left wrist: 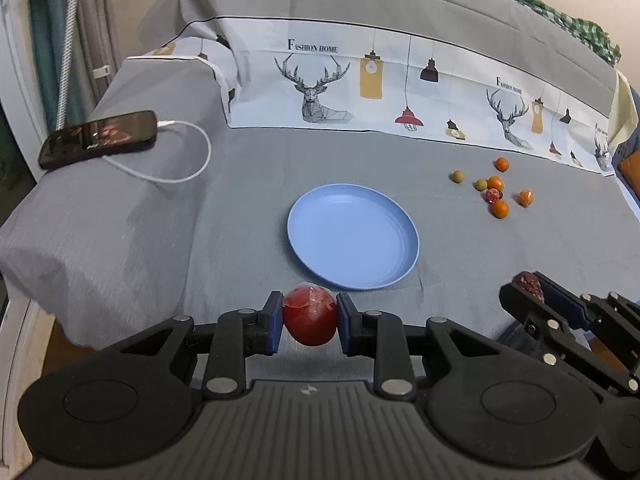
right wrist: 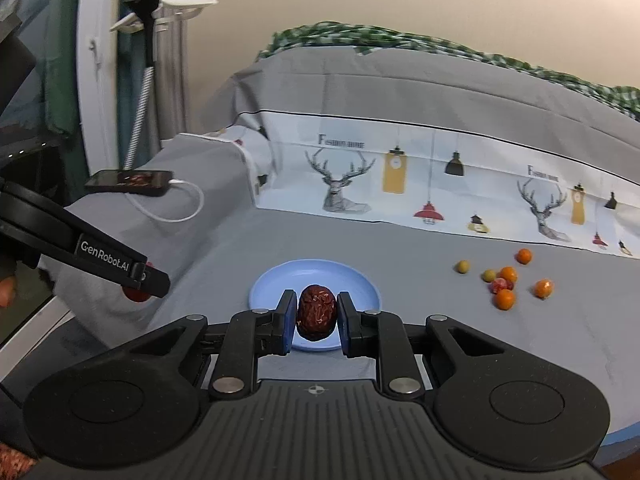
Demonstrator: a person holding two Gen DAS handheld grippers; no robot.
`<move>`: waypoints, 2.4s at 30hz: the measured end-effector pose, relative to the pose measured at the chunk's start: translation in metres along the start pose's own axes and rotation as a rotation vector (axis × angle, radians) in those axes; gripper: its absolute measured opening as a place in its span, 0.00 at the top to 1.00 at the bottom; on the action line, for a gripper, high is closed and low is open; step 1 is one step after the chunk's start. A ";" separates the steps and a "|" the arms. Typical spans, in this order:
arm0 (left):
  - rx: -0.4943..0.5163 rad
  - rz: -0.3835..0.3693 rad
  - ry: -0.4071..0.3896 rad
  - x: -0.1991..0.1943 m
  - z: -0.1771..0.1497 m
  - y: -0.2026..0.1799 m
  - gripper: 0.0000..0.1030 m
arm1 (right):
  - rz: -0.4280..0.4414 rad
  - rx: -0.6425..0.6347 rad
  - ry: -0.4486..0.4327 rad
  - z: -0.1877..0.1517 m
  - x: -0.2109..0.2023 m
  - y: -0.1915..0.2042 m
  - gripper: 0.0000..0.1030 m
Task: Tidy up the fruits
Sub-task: 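Carry the red plum and jujube in both tools over the blue plate, then open both tools to drop the plum and jujube onto the plate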
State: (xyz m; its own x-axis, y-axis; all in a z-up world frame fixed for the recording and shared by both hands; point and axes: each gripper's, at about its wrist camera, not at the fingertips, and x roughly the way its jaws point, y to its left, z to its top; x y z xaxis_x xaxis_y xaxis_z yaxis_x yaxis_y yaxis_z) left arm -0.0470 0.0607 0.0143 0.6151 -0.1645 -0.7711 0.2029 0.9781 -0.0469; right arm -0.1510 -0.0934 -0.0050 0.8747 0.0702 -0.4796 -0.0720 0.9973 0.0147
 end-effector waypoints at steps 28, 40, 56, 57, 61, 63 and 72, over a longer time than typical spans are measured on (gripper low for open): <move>0.060 -0.016 0.066 0.130 0.073 -0.026 0.70 | -0.045 0.109 0.129 0.011 0.130 -0.033 0.78; 0.134 -0.026 0.156 0.227 0.098 -0.029 0.70 | -0.049 0.083 0.259 -0.005 0.230 -0.054 0.78; 0.127 0.027 0.055 0.163 0.075 -0.009 0.00 | 0.018 0.040 0.255 0.006 0.197 -0.048 0.05; 0.116 0.023 0.060 0.150 0.066 -0.007 0.00 | 0.024 0.058 0.260 0.004 0.183 -0.049 0.04; 0.083 0.040 0.092 0.105 0.024 -0.006 0.00 | 0.068 0.102 0.311 -0.015 0.124 -0.041 0.02; 0.055 0.055 0.093 0.093 0.005 -0.003 0.00 | 0.063 0.077 0.293 -0.021 0.104 -0.034 0.01; -0.004 0.118 0.027 0.043 -0.022 0.003 0.00 | 0.010 0.011 0.166 -0.018 0.055 -0.023 0.01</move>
State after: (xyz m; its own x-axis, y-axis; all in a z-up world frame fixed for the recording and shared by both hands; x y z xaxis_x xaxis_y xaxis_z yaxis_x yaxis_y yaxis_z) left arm -0.0367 0.0593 -0.0333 0.6139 -0.0449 -0.7881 0.1269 0.9910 0.0424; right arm -0.1101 -0.1127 -0.0471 0.7825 0.0769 -0.6179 -0.0743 0.9968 0.0300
